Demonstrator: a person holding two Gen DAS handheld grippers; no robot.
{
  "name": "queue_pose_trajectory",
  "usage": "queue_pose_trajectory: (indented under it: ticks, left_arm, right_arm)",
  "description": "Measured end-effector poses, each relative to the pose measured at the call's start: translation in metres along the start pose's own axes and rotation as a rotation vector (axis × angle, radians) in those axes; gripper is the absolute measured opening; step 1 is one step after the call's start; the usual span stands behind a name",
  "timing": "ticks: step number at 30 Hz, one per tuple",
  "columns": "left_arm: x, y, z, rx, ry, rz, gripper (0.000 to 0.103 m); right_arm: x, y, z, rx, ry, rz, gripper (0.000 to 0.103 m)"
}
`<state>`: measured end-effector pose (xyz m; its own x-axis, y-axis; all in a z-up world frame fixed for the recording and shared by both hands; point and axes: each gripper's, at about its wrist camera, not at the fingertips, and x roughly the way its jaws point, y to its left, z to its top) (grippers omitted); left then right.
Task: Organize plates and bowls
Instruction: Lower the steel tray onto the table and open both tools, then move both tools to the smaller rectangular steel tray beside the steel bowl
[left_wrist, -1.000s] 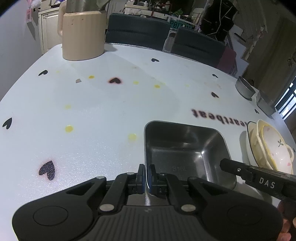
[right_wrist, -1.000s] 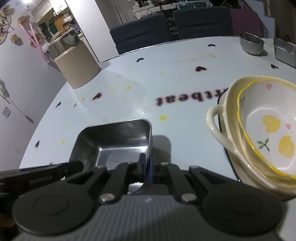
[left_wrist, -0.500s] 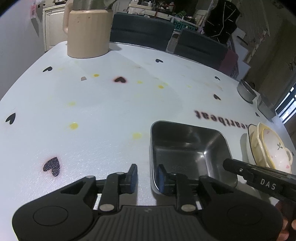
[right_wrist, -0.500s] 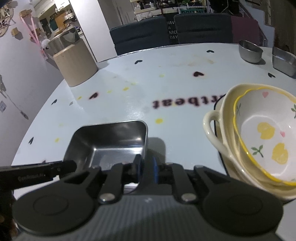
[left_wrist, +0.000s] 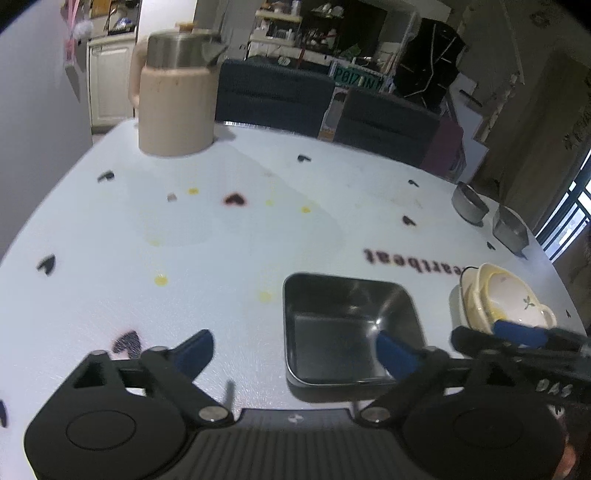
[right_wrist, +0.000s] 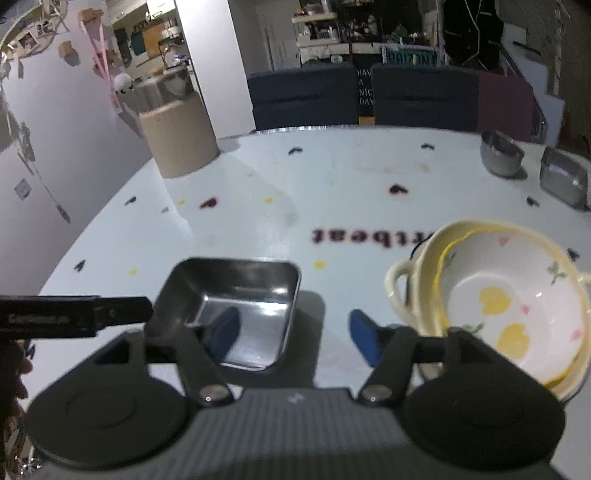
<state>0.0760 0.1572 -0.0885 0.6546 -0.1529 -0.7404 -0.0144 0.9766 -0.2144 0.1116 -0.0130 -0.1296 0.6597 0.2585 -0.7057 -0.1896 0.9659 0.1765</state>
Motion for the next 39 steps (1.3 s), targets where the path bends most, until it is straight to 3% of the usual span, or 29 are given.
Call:
queue_pose_trajectory:
  ticks: [2, 5, 13, 21, 25, 32, 39]
  left_arm:
    - [-0.012, -0.007, 0.005, 0.024, -0.013, 0.011, 0.102]
    - [-0.031, -0.021, 0.017, 0.049, -0.052, 0.005, 0.103]
    - [-0.062, -0.089, 0.046, 0.07, -0.134, -0.037, 0.103]
    - [-0.062, -0.173, 0.072, 0.046, -0.206, -0.07, 0.103]
    - [-0.042, -0.222, 0.082, 0.052, -0.226, -0.098, 0.103]
    - [0.029, -0.314, 0.094, 0.053, -0.22, -0.171, 0.103]
    - [0.125, -0.378, 0.094, -0.059, -0.168, -0.229, 0.103]
  right_arm:
    - [-0.013, -0.007, 0.006, -0.007, -0.011, 0.0, 0.092]
    - [-0.034, -0.021, 0.016, -0.017, -0.036, -0.033, 0.103]
    - [-0.083, -0.088, 0.057, -0.035, -0.128, -0.151, 0.103]
    - [-0.111, -0.181, 0.095, -0.043, -0.223, -0.169, 0.103]
    - [-0.114, -0.228, 0.11, -0.071, -0.256, -0.183, 0.103]
    - [-0.097, -0.318, 0.13, -0.125, -0.273, -0.227, 0.103]
    - [-0.054, -0.406, 0.135, -0.184, -0.293, -0.338, 0.103]
